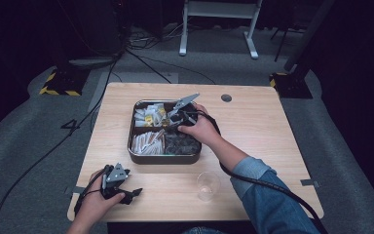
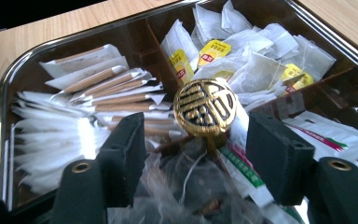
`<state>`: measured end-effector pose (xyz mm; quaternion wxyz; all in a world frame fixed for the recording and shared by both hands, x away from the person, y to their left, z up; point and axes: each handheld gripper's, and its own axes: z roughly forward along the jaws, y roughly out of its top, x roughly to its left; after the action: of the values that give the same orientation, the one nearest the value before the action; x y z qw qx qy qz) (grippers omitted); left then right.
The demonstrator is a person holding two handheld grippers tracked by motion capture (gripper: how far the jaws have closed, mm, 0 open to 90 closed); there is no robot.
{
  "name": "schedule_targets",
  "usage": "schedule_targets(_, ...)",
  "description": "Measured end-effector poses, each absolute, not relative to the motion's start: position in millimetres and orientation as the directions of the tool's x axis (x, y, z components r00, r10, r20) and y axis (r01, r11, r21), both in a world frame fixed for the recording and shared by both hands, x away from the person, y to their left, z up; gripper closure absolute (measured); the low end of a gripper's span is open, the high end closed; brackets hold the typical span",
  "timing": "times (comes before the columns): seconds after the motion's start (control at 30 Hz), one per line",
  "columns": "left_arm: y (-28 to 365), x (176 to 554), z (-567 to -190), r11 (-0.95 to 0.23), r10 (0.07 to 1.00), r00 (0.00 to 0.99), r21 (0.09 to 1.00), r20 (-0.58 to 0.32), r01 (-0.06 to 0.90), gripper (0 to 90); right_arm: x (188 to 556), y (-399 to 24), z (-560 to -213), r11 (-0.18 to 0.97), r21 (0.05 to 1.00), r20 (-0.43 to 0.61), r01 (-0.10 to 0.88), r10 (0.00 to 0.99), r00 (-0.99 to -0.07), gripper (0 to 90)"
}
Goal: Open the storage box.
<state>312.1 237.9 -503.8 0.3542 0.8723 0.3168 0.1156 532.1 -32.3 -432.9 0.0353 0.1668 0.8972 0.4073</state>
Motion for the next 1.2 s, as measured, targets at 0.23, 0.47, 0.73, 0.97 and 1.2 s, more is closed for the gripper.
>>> schedule_targets(0.23, 238, 312, -504, -0.546, 0.636, 0.772, 0.693, -0.024, 0.472, 15.8, 536, -21, -439, 0.600, 0.741, 0.080, 0.301, 0.367, -0.927, 46.9)
schedule_targets(0.47, 238, 312, -504, -0.546, 0.638, 0.770, 0.692, -0.022, 0.472, 15.8, 534, -14, -437, 0.617, 0.737, 0.032, 0.277, 0.377, -0.926, 58.8)
schedule_targets(0.73, 238, 311, -504, -0.546, 0.639, 0.769, 0.692, -0.021, 0.472, 15.8, 535, -16, -429, 0.620, 0.741, 0.012, 0.258, 0.371, -0.928, 58.9)
schedule_targets(0.97, 238, 311, -504, -0.544, 0.639, 0.769, 0.693, -0.022, 0.473, 15.8, 534, -22, -412, 0.611, 0.757, -0.005, 0.232, 0.361, -0.933, 59.0)
schedule_targets(1.2, 239, 311, -504, -0.545, 0.639, 0.769, 0.691, -0.024, 0.474, 15.8, 534, -34, -394, 0.591, 0.775, -0.006, 0.222, 0.359, -0.933, 58.9)
